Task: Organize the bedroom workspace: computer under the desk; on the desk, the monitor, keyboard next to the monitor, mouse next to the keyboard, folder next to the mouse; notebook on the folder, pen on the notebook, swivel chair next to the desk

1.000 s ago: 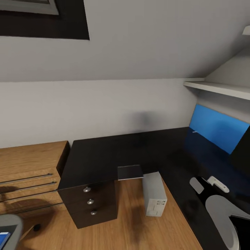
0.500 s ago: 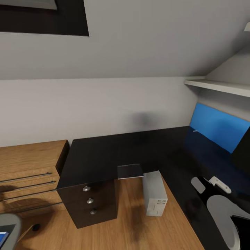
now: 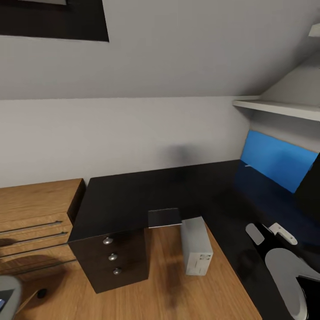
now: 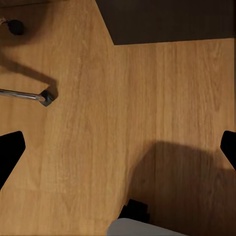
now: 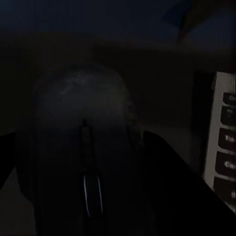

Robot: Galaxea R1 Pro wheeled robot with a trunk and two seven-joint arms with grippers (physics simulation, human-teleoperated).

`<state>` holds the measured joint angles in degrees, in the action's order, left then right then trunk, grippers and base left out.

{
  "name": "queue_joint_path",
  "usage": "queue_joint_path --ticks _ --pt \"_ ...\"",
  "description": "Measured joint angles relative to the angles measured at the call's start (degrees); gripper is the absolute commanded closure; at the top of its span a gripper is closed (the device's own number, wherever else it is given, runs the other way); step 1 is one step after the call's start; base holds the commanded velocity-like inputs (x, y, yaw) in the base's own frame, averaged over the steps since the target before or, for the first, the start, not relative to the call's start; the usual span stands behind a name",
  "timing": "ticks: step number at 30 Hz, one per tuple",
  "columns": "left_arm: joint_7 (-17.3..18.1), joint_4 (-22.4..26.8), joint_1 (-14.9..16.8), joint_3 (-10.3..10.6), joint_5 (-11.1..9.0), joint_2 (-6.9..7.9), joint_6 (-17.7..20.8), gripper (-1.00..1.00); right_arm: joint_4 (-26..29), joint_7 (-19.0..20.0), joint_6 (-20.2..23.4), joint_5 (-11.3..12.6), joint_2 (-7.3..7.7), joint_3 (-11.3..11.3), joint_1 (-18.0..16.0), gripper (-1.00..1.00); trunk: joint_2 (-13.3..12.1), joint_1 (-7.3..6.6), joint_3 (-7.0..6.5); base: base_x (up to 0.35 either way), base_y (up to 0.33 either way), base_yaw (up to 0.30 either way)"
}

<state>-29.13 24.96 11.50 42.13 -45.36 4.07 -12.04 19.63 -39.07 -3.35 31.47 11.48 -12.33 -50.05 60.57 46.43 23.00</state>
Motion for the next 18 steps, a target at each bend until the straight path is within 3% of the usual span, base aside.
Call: queue_joint_path --ticks 12,18 --pt "0.12 -0.16 -0.02 -0.13 -0.11 0.07 0.02 -1.00 0.02 0.00 0.00 0.00 -0.04 0.01 0.01 1.00 0.00 0.00 0.00 0.003 0.000 -0.014" --pt "0.25 -0.28 0.00 -0.09 -0.02 0.08 0.03 -1.00 0.02 -0.07 0.00 -0.02 0.02 -0.02 0.00 1.00 0.00 -0.02 0.00 0.191 0.000 0.000"
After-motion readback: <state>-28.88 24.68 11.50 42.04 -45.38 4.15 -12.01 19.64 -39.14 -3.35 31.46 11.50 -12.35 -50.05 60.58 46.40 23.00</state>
